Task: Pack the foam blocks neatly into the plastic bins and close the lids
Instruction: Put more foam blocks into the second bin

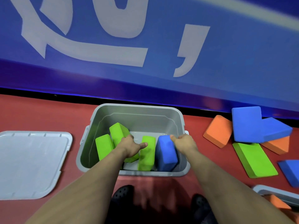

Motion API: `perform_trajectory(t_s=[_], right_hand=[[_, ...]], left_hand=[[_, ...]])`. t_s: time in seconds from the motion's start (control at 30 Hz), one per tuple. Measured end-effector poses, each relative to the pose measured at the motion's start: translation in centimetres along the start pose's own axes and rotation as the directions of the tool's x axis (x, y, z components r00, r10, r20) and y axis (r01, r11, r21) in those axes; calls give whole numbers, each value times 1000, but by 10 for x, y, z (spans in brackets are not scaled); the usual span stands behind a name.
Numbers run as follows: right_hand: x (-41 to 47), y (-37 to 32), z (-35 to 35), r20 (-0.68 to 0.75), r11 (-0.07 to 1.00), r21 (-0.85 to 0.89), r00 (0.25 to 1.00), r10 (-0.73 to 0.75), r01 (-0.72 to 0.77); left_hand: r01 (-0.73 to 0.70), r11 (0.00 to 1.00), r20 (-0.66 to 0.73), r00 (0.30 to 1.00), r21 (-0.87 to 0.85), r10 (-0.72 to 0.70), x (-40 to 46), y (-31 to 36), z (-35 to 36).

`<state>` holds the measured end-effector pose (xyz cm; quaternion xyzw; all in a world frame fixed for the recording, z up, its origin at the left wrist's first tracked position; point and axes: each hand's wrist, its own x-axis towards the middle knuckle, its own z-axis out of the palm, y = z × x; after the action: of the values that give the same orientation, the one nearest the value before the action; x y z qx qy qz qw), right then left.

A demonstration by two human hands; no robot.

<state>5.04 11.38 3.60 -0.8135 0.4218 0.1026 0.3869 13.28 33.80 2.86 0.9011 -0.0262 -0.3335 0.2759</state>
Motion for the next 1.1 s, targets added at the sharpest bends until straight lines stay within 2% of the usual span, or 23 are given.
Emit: perform_trajectory(t_s=[0.13,0.23,0.33,0.53,0.7,0.83,0.97,1.1], right_hand=[[-1,10,-15,62,993,115,997,-36,29],[-7,18,-30,73,978,179,989,-126,111],[-13,26,-50,51,965,200,982,-183,169],[-26,62,-100,-36,946,263,982,-184,187],[-22,101,-140,-195,894,437,981,-11,97],[8,137,-174,-334,847,531,917,219,-9],[78,193,-208,-328,810,568,862,386,-146],[186,239,-215,-314,795,567,836,449,-214]], left_hand=[[-78,996,-14,997,-35,77,-5,22,10],[-132,988,-26,991,-75,130,-9,42,21],[-187,977,-59,982,-102,182,-17,68,34],[-285,929,-76,958,-236,275,-48,137,76],[-322,881,-59,945,-346,322,-79,211,128],[-283,862,-34,954,-420,297,-68,250,173],[-216,881,48,964,-421,260,-5,291,218],[-159,921,127,968,-356,216,103,322,283]])
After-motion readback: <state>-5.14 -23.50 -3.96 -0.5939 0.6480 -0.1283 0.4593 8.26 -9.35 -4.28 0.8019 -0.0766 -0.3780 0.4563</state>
